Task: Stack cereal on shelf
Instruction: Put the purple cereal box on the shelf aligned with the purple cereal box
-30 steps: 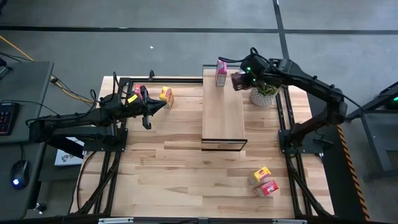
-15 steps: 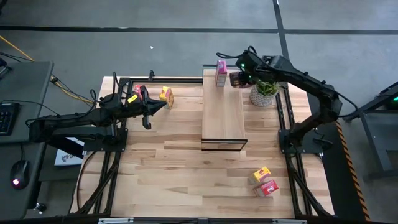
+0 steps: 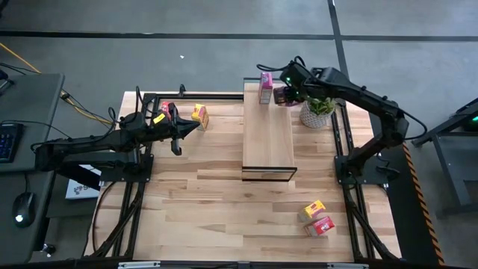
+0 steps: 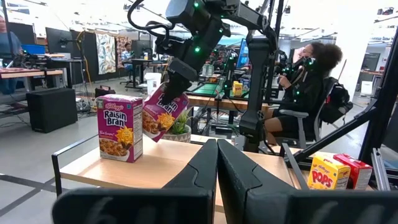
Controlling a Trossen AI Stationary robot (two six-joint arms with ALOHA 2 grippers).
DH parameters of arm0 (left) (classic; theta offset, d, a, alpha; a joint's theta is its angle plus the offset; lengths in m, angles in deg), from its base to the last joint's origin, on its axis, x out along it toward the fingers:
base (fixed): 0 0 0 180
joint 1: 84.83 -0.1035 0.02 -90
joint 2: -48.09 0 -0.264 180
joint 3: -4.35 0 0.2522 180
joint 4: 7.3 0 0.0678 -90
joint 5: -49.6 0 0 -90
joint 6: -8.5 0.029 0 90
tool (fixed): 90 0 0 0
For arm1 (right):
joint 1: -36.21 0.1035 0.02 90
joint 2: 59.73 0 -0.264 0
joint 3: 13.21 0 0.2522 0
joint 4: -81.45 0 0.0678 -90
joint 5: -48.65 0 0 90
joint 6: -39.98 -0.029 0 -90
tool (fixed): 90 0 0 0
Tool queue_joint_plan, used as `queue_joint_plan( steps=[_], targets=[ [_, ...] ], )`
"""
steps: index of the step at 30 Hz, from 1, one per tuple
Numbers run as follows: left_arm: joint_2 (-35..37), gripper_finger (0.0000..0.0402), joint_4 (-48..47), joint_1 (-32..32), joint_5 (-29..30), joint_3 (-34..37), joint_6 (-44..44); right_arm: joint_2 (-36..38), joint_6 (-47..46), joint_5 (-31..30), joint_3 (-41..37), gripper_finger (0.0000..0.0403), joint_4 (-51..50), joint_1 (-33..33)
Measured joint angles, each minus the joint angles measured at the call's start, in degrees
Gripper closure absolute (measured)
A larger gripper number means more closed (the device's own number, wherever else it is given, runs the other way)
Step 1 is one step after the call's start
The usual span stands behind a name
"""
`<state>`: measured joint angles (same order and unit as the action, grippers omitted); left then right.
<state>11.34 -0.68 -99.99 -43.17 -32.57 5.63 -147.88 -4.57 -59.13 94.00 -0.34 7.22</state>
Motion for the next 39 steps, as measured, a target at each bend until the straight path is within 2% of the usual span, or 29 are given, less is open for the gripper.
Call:
queue_joint_plan(
  steps=[8,17,21,39],
  targets=[
    [0.02,0.0398,0.02,0.00,-0.02,0.00,0.04,-1.70,1.19,-0.25,0.00,0.0288,0.79,0.20],
    [0.02,0.0398,0.02,-0.01,-0.02,0.00,0.07,-2.55,3.15,-1.21,0.04,0.0211,3.08,0.31],
    [0.02,0.0398,0.02,0.00,-0.02,0.00,0.07,-2.55,3.65,-1.43,0.04,0.0191,4.28,0.31],
    [0.02,0.0398,0.02,-0.02,-0.02,0.02,0.07,-1.11,7.76,-2.85,0.04,0.0185,7.58,0.15]
  ],
)
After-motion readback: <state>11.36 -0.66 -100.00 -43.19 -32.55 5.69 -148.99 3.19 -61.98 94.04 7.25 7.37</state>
